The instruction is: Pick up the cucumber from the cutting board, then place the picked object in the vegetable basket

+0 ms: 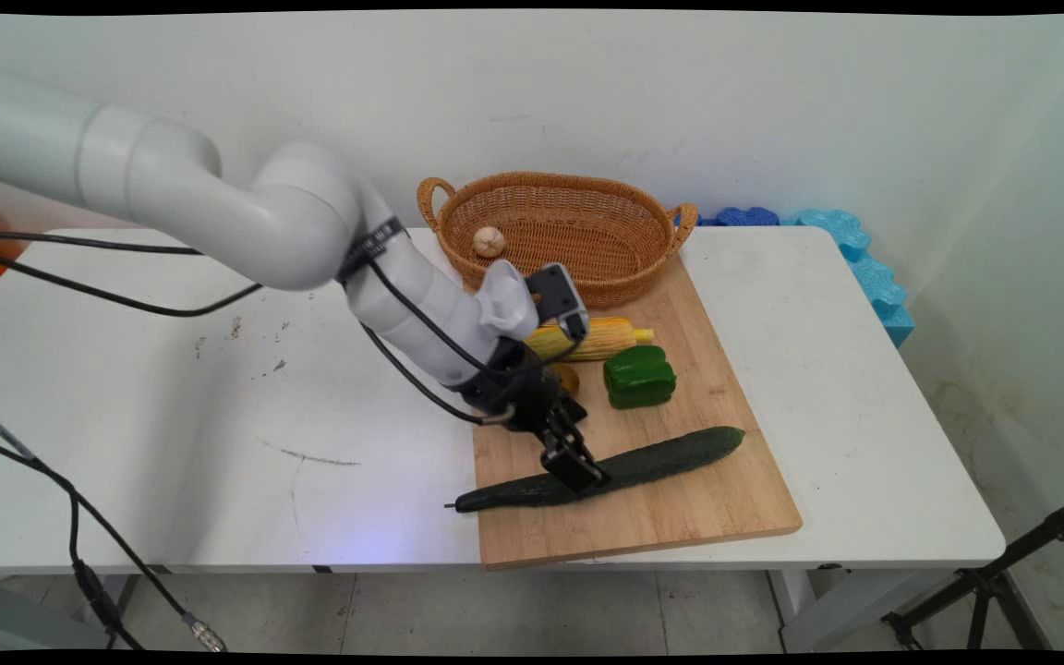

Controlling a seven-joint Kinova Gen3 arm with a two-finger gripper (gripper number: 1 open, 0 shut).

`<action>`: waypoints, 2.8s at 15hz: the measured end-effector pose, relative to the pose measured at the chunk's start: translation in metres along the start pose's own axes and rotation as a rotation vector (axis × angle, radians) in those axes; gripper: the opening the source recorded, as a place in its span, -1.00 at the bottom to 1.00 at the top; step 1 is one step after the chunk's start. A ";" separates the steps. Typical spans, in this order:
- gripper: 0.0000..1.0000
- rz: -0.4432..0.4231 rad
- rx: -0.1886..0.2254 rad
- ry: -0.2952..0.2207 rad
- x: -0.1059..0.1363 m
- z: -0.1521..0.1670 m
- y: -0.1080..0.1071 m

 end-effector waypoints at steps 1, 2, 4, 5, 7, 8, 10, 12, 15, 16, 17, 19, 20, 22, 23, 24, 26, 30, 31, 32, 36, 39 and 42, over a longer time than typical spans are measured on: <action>1.00 0.002 0.002 0.000 0.001 0.006 0.000; 1.00 0.005 0.004 -0.001 0.001 0.013 0.001; 1.00 0.009 0.009 -0.002 0.002 0.025 0.001; 1.00 0.012 0.011 -0.003 0.003 0.030 0.001; 1.00 0.017 0.016 -0.004 0.004 0.039 0.002; 1.00 0.019 0.018 -0.005 0.004 0.044 0.002; -1.00 0.024 0.021 -0.006 0.005 0.050 0.003; -1.00 0.030 0.023 -0.007 0.005 0.054 0.003; -1.00 0.039 0.023 -0.009 0.004 0.058 0.004; -1.00 0.041 0.024 -0.008 0.003 0.059 0.005; -1.00 0.044 0.025 -0.008 0.003 0.059 0.005; -1.00 0.049 0.029 -0.005 0.004 0.058 0.006; -1.00 0.051 0.031 -0.003 0.006 0.056 0.006; -1.00 0.054 0.036 0.000 0.009 0.053 0.005; -1.00 0.054 0.041 0.003 0.011 0.049 0.005; -1.00 0.055 0.045 0.005 0.014 0.044 0.003; -1.00 0.058 0.051 0.010 0.018 0.037 0.001; -1.00 0.072 0.060 0.026 0.031 0.015 -0.005; -1.00 0.076 0.062 0.032 0.036 0.007 -0.008; -1.00 0.079 0.065 0.038 0.040 0.000 -0.010; -1.00 0.094 0.072 0.064 0.055 -0.024 -0.022; -1.00 0.117 0.087 0.087 0.068 -0.049 -0.039; -1.00 0.143 0.115 0.101 0.079 -0.069 -0.062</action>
